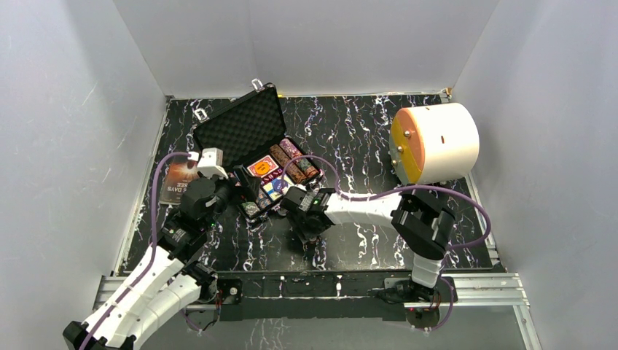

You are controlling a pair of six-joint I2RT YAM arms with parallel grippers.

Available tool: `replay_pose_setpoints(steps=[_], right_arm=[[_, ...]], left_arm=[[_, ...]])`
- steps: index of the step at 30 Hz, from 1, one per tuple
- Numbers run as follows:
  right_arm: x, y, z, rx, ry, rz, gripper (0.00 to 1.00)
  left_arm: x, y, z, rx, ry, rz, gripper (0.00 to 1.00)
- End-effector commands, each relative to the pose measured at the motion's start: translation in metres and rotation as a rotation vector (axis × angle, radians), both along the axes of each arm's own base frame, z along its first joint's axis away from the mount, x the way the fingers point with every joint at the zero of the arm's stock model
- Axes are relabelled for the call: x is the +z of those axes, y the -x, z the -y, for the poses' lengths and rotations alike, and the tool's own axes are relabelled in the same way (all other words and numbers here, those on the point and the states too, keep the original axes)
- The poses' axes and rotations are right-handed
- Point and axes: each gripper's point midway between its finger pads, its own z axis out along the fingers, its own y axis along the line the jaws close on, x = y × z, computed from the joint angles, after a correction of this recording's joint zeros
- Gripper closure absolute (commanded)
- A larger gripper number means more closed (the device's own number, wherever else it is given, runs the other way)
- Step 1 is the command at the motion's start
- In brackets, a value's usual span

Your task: Pack up texas hold em set

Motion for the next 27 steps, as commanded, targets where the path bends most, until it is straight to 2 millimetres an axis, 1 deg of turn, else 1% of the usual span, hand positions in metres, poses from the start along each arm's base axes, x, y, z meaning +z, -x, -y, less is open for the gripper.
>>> replay_pose_setpoints(steps=[1,5,7,11,14,16,18,22,23,26,27], right_arm=[[-0.039,0.019,0.035,0.018,0.170,-0.076,0.41],[-0.040,0.023,0.028,0.022,0.127,-0.097,0.41],[-0.042,0.022,0.029,0.017,0.131,-0.094,0.43],[-0.044,0.012,0.040,-0.014,0.188,-0.035,0.48],[-0.036,0.001,0.041,-0.041,0.193,0.024,0.50],[-0.025,-0.006,0.035,-0.060,0.158,0.064,0.50],[-0.009,-0.013,0.026,-0.082,0.094,0.097,0.50],[0.034,-0.031,0.012,-0.156,-0.077,0.151,0.49],[0.043,-0.037,0.010,-0.179,-0.118,0.160,0.49],[0.067,-0.053,0.011,-0.256,-0.241,0.166,0.48],[0.074,-0.060,0.013,-0.285,-0.276,0.170,0.48]], left_arm=[[0.007,-0.003,0.002,-0.002,0.021,0.027,0.22],[0.006,-0.003,0.003,-0.003,0.020,0.024,0.22],[0.006,-0.003,0.003,-0.002,0.020,0.022,0.22],[0.005,-0.003,0.003,-0.002,0.022,0.020,0.22],[-0.002,-0.003,0.004,-0.004,0.022,0.006,0.22],[-0.012,-0.002,0.006,-0.005,0.021,-0.021,0.22],[-0.025,-0.002,0.009,-0.012,0.032,-0.057,0.22],[-0.053,0.002,0.023,-0.052,0.071,-0.140,0.22],[-0.057,0.004,0.027,-0.071,0.085,-0.155,0.18],[-0.075,0.008,0.039,-0.122,0.100,-0.210,0.03],[-0.080,0.009,0.043,-0.143,0.102,-0.223,0.02]])
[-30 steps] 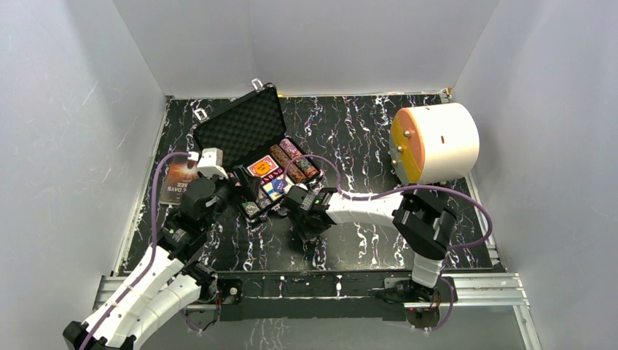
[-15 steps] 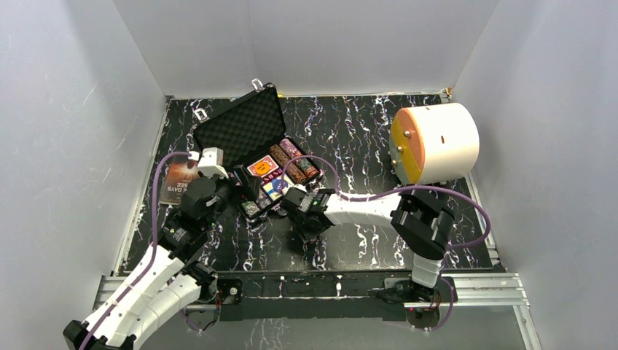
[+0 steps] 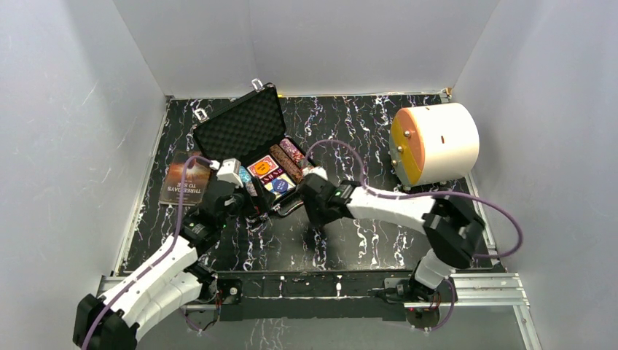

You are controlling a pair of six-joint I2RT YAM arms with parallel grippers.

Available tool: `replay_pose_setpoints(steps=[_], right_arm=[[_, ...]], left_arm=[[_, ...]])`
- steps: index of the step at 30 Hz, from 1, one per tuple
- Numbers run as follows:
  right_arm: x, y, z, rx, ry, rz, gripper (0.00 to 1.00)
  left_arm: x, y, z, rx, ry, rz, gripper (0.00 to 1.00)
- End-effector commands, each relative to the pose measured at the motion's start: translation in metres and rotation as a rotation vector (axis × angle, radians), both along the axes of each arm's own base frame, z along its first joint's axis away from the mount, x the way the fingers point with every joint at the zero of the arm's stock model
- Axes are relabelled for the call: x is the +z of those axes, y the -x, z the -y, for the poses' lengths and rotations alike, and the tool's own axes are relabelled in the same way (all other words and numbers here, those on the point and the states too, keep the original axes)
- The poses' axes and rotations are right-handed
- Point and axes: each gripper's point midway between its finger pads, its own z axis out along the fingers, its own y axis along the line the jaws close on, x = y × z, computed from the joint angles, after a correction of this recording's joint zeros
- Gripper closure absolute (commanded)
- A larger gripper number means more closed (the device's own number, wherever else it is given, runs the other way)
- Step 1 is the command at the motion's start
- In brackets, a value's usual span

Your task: Pack up texas hold em set

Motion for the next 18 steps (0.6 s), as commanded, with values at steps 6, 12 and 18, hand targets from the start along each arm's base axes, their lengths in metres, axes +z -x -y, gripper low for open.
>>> replay_pose_setpoints(steps=[6,12,18], right_arm=[[0.079,-0.066,-0.002,-0.262,-0.386,0.091,0.48],[0.117,-0.088,-0.012,-0.358,-0.577,0.088,0.48],[0.123,-0.093,-0.018,-0.404,-0.656,0.034,0.48]], left_arm=[[-0.009,0.006,0.053,-0.222,0.147,-0.060,0.02],[0.007,0.008,0.097,-0.373,0.343,-0.054,0.16],[0.015,-0.002,0.122,-0.381,0.380,-0.040,0.30]])
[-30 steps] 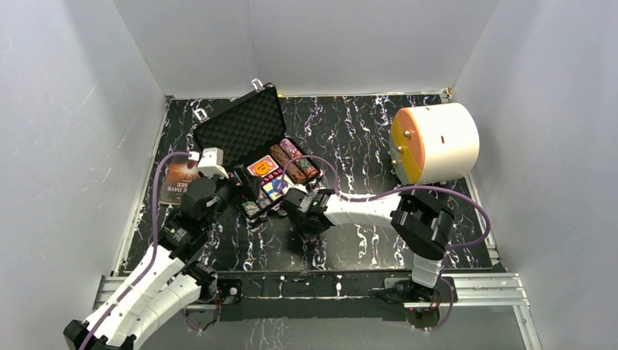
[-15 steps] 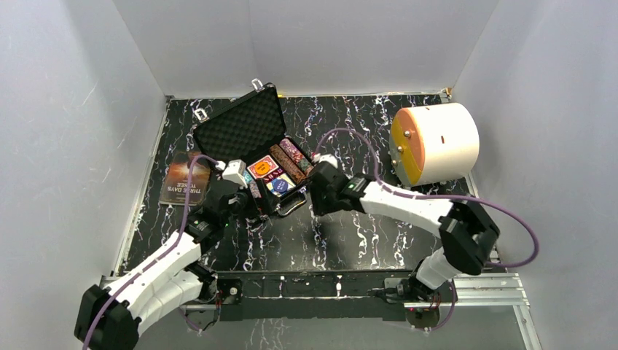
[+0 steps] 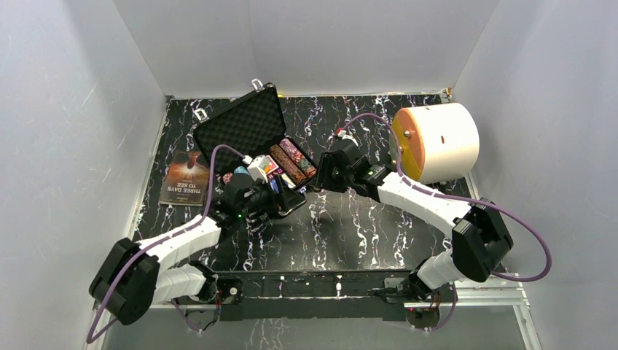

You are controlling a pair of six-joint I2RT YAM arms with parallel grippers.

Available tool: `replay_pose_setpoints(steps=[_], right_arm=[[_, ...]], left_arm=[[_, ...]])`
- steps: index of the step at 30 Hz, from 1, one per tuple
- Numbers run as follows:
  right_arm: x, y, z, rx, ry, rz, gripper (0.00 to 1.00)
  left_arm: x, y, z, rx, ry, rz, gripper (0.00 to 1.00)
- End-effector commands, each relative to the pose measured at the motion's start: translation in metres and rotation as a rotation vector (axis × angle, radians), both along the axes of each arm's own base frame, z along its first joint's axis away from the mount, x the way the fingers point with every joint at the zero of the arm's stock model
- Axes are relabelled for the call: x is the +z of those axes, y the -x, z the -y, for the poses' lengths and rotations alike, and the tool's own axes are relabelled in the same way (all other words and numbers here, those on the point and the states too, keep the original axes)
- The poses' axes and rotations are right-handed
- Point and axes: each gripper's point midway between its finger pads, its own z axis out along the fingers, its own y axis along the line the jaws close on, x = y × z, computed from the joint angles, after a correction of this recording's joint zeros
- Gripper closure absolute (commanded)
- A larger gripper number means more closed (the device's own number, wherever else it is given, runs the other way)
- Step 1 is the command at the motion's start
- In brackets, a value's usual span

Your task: Pack up texas hold em set

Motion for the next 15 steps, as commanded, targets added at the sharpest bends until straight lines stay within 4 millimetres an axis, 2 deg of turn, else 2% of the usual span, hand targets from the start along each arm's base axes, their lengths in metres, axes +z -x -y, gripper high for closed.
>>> replay_pose_setpoints(steps=[1,4,11,15], right_arm=[[0.028,-0.006,-0.015,-0.031,-0.164,-0.004,0.48],[0.030,-0.005,-0.018,-0.038,-0.203,-0.029,0.48],[0.033,-0.003,-0.019,-0.038,-0.241,-0.056,0.48],[0.030,-0.001,-0.018,-0.035,-0.242,-0.067,0.48]], left_arm=[[0.036,-0.007,0.028,-0.037,0.113,0.086,0.34],[0.040,-0.011,0.037,-0.037,0.134,0.097,0.45],[0.048,-0.019,0.050,-0.026,0.172,0.112,0.49],[0.050,-0.024,0.051,0.003,0.184,0.106,0.57]])
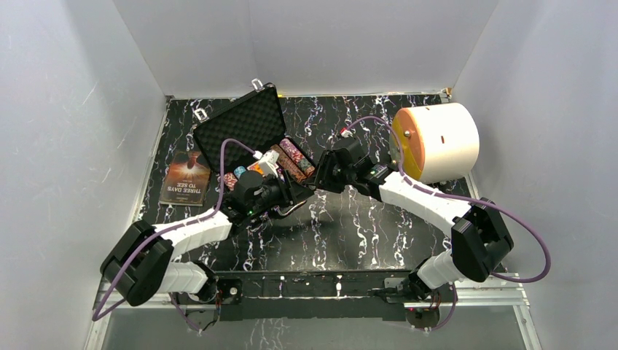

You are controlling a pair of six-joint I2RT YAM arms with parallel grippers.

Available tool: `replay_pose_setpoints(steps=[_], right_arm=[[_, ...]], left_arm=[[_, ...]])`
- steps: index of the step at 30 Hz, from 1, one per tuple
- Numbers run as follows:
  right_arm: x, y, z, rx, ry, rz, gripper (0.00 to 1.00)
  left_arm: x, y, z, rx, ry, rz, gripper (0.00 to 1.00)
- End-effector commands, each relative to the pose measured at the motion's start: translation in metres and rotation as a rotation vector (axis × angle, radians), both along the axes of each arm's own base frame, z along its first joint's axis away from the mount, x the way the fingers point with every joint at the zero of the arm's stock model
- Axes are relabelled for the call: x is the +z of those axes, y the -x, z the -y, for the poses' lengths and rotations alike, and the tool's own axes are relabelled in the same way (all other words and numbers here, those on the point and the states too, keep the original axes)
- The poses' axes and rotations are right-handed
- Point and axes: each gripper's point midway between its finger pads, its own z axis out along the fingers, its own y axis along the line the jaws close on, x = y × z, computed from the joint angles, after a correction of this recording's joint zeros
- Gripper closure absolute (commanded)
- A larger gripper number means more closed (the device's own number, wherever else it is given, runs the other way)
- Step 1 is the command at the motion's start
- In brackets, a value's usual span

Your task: Pack up texas hold em set

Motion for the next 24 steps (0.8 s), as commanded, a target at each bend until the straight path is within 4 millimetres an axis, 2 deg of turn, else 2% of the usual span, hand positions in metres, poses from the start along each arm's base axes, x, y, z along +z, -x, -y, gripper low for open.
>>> replay_pose_setpoints(steps=[1,6,11,16,19,21,24], right_arm=[[0.020,-0.001,-0.004,0.001,-0.077,0.029,0.49],[0.016,-0.001,-0.004,-0.006,-0.074,0.019,0.49],[0.010,0.000,-0.006,-0.005,-0.079,-0.001,0.49],[0.010,0.002,-0.008,-0.002,-0.099,-0.011,0.50],[0.008,0.003,-0.007,0.000,-0.097,-0.014,0.50],[0.008,0.002,-0.005,0.001,-0.088,-0.005,0.46],[0.020,-0.004,-0.003,0.040,-0.090,0.058,0.30]], left_arm=[[0.034,-0.017,0.008,0.048,0.078,0.080,0.60],[0.029,-0.021,0.004,0.109,0.092,0.046,0.77],[0.028,-0.021,0.014,0.069,0.099,0.027,0.84],[0.022,-0.022,0.016,0.072,0.101,0.001,0.87],[0.025,-0.024,0.015,0.076,0.104,0.018,0.98],[0.027,-0.024,0.014,0.075,0.094,0.040,1.00],[0.024,-0.025,0.010,0.062,0.022,0.087,1.00]])
